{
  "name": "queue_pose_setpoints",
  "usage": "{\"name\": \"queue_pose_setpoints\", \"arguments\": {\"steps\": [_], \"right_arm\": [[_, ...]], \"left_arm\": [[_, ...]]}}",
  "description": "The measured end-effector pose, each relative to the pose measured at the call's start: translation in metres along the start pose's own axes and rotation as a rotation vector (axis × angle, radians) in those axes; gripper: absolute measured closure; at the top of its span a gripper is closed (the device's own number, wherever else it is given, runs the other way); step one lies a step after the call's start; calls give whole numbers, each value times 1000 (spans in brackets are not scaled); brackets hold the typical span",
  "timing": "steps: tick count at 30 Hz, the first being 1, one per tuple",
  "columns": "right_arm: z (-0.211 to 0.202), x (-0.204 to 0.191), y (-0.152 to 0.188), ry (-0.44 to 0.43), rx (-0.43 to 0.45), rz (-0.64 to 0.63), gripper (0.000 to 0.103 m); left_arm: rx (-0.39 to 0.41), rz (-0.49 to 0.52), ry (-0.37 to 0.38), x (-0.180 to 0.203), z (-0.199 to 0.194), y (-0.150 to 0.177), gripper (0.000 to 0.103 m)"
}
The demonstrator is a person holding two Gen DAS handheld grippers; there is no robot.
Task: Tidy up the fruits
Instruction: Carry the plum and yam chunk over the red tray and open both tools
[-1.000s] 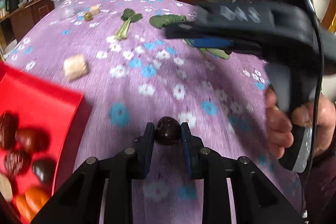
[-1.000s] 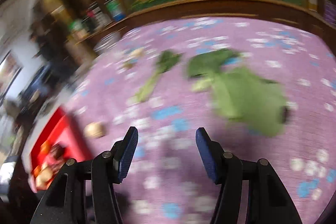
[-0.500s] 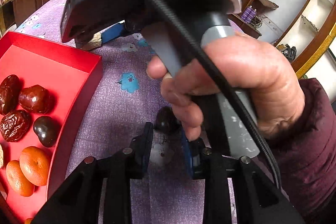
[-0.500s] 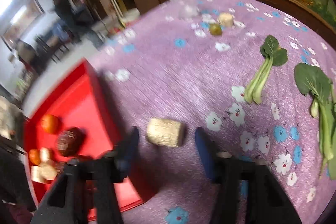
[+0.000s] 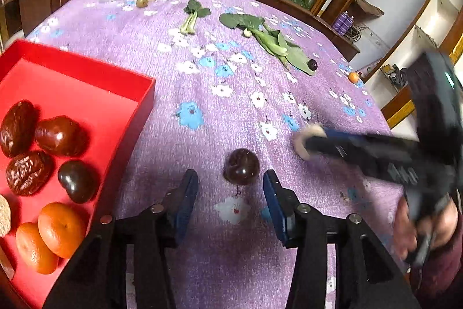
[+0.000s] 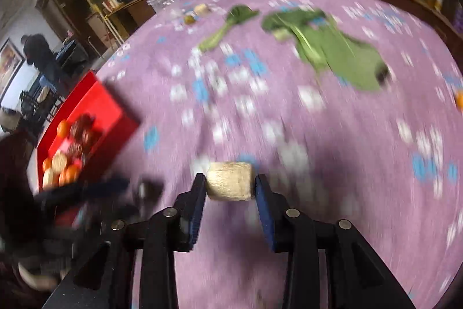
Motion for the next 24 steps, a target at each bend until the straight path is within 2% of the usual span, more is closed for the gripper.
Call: {"name": "queue_pose_setpoints", "arguments": {"steps": [2,3,7,13,17,21,24], "right_arm": [[-15,6,11,6,59,16,38],[-22,9,15,10,93,18,36],[-38,14,26,29,139,12,36],[-22,1,38,19,113,-34,36],[-10,-8,33,36,120,-70,36],[-1,-14,26,67,133,-111,36],[6,-12,21,99,138,-122,36]], "left_arm": [[-6,9,0,3,2,-1,57],[-5,13,-5,3,2,0,57],[3,42,-35,6,-1,0,57],[27,103,-61,17,1,-8,57],[3,113,-77,17,14,-9,64],[13,121,-95,13,16,-10,68],[20,133,-96,12,17,-10,79]]}}
Point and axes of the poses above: each gripper's, at about its wrist camera, not at the fingertips, and z roughly the way its jaws point, x to its right, y to its underside, the point moved 10 cm from there along z, roughly the way its jaws point, and after that the axes turned 10 degrees about z, right-handed, at the moved point
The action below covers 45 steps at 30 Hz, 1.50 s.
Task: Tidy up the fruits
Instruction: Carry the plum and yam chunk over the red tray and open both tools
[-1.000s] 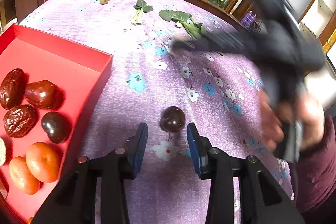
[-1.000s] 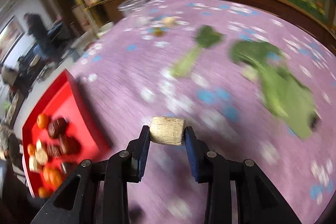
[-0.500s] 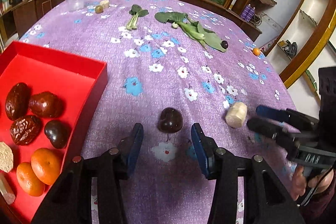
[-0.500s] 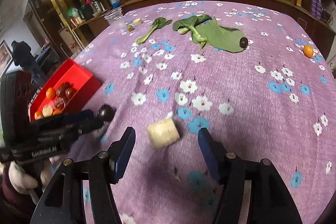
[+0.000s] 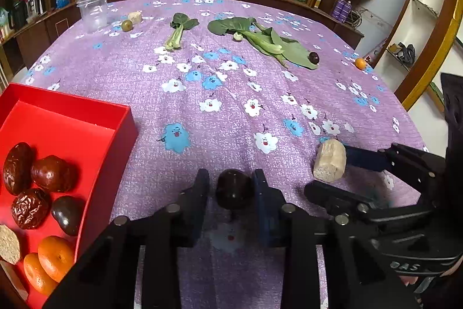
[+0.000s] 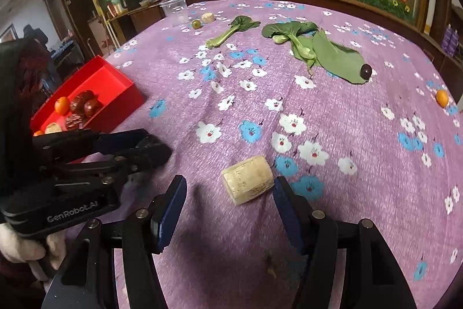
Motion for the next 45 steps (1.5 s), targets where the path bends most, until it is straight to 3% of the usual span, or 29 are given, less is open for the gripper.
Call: {"name": "queue_pose_setpoints", "arguments": {"steps": [4,6,7,14,23,36,45], "right_arm": [[5,2,-2,11,3,4,37],[5,2,-2,43,8,-14,59],[5,2,-2,47,6,-12,64],[-15,0,4,4,24,46,63],[-55,-34,5,-19,81,6,63],[-45,-158,8,-169,59,-111,63],[-12,-237,12,-253,10,-210,63]], "left_arm": [[2,22,-3,4,0,0,81],[1,17,3,3,-2,1,81],[1,13,5,3,-2,1,81],[36,-12,8,0,-27,4,81],[118,-99,-29,-32,-81,12,81],[205,-322,-224,-156,-149,47,80],[225,-386,-333,-212,-166,64,80]]}}
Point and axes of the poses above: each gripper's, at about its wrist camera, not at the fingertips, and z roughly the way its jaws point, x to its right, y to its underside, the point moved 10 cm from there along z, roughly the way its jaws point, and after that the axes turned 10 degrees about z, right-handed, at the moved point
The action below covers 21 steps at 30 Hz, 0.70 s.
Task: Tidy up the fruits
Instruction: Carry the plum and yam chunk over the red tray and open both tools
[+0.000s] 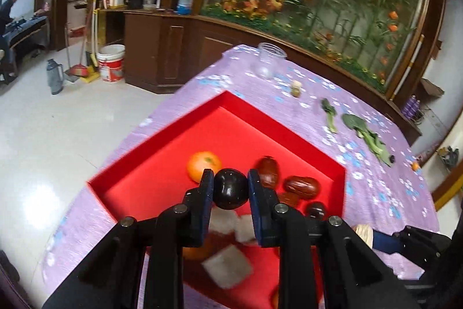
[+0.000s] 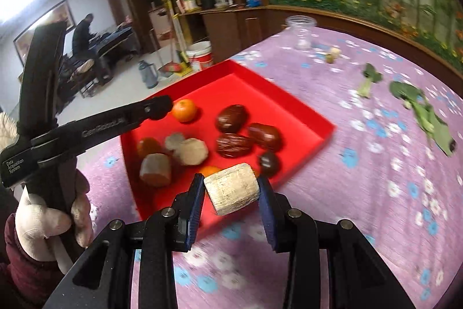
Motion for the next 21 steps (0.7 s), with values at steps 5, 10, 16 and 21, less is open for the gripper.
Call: {"name": "queue_pose_setpoints", "arguments": {"steps": [5,10,16,21], "right_arm": [[22,-19,-6,-38,-18,-22,62],[42,-35,-7,-73,-46,-33,62],[60,-42,-4,-77,-69,-51,62],[64,-42,-4,-89,-67,-45,58]], "left_arm": [[-20,3,-42,-17,13,-1,80],[-22,20,-95,-29,19,0,80],[-5,29,-144,-36,16,1,54],[27,47,-170,-34,6,-3,42]]}}
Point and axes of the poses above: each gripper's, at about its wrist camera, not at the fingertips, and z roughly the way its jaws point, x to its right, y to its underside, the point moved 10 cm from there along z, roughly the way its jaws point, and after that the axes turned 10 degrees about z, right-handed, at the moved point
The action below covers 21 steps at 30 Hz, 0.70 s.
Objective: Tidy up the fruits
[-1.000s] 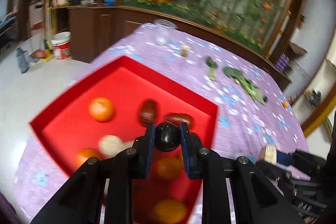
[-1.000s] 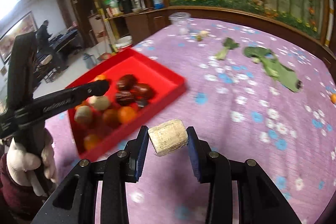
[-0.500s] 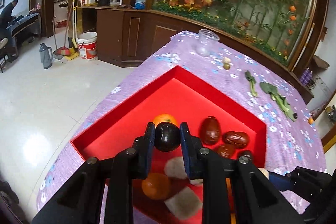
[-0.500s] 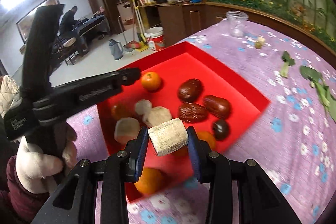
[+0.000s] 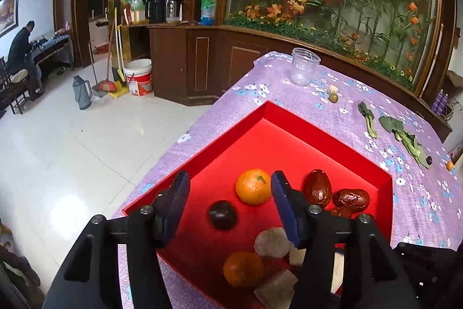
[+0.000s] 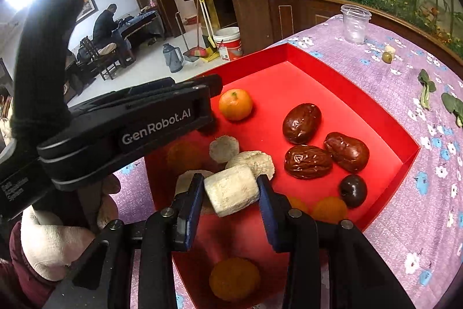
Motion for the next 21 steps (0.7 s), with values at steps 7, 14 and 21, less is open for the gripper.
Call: {"name": "queue_pose_setpoints", "arguments": {"steps": [7,14,21], "right_arm": [[-16,2,-3,-5,40,13,44],[-38,8,2,-3,78,48,40],[-59,20,12,20,123,93,35]], "left_arm": [[19,31,-1,11,-10,-6,35],[35,57,-6,23,-26,-9,28],[36,91,-28,35,-40,-8,24]]}}
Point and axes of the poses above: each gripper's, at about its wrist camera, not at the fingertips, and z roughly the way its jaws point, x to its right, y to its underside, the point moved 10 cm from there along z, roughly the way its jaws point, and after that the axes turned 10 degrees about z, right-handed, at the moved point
